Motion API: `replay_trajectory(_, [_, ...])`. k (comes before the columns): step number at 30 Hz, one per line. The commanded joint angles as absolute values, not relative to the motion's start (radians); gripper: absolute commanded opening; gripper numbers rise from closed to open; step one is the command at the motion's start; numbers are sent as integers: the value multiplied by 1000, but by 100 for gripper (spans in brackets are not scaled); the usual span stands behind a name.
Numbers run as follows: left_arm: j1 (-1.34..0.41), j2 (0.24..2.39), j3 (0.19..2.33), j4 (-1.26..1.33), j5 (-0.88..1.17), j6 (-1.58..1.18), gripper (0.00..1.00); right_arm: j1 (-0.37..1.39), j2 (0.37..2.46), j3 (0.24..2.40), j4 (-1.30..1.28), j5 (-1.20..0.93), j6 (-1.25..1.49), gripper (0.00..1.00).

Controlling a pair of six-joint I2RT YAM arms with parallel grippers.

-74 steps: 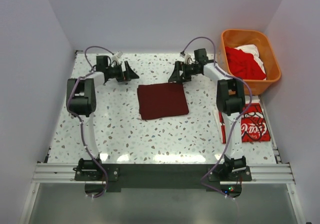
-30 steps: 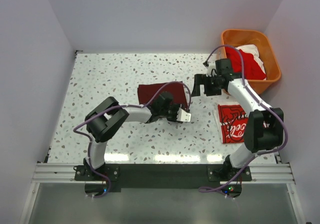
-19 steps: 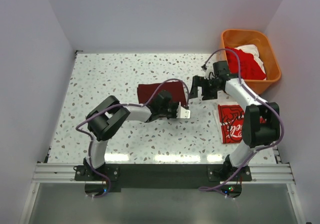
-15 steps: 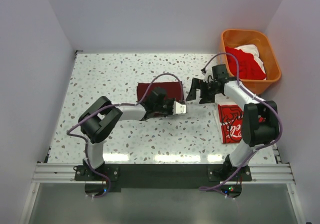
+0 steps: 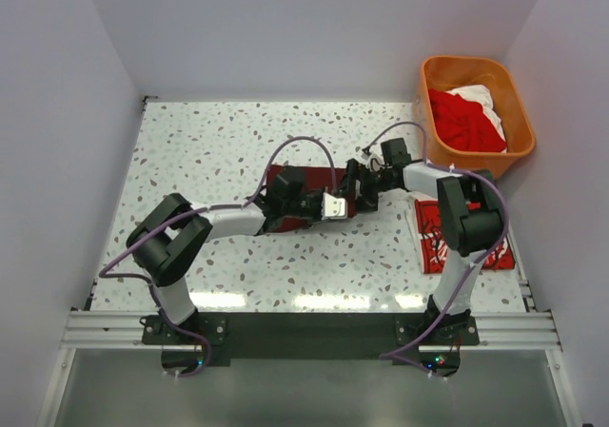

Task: Fold and stack the t-shirts
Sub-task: Neatly place the folded tshirt to the corner

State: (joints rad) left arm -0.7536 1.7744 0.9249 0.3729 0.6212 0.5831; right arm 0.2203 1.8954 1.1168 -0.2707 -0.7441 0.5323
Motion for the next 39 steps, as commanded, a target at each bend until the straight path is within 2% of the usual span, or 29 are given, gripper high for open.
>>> replay_trajectory(1, [-758,1698,898,449,661,552,0,238,1946,1149,-213,-819,636,87])
replay_trajectory(7, [-761,1663,862,474,675,554,0,250,2000,1108,-155,-865,744,76])
replay_trajectory(15, [-769,1628,792,497,696,592,0,273,2065,1106,-123,-887,792,68])
replay_trajectory(18, [-772,1620,781,492,703,597,0,275,2074,1120,-135,-873,781,54])
replay_trajectory(19, [-772,1618,779,491,704,592,0,278,2074,1137,-164,-867,752,42])
replay_trajectory(21, [-772,1611,788,482,677,565,17,282,2071,1161,-228,-830,697,27])
replay_trajectory(22, [-772,1602,795,477,661,546,37,290,2066,1186,-308,-806,637,11])
replay_trajectory(23, [-770,1592,801,468,647,528,44,293,2047,1195,-348,-766,606,3])
replay_trajectory(24, [-767,1563,820,422,622,505,50,298,2033,1201,-383,-753,551,0])
replay_trajectory(25, [-758,1546,828,395,614,497,59,299,2017,1212,-447,-743,529,0])
replay_trajectory(30, [-674,1396,873,169,606,451,77,299,1879,1267,-684,-614,295,0])
replay_trajectory(31, [-648,1382,885,126,597,463,87,299,1859,1296,-777,-594,246,0])
replay_trajectory(33, [-627,1346,905,28,549,510,100,299,1809,1324,-871,-548,113,0])
replay_trajectory(39, [-588,1336,946,-123,473,594,100,298,1686,1318,-1084,-391,-81,0])
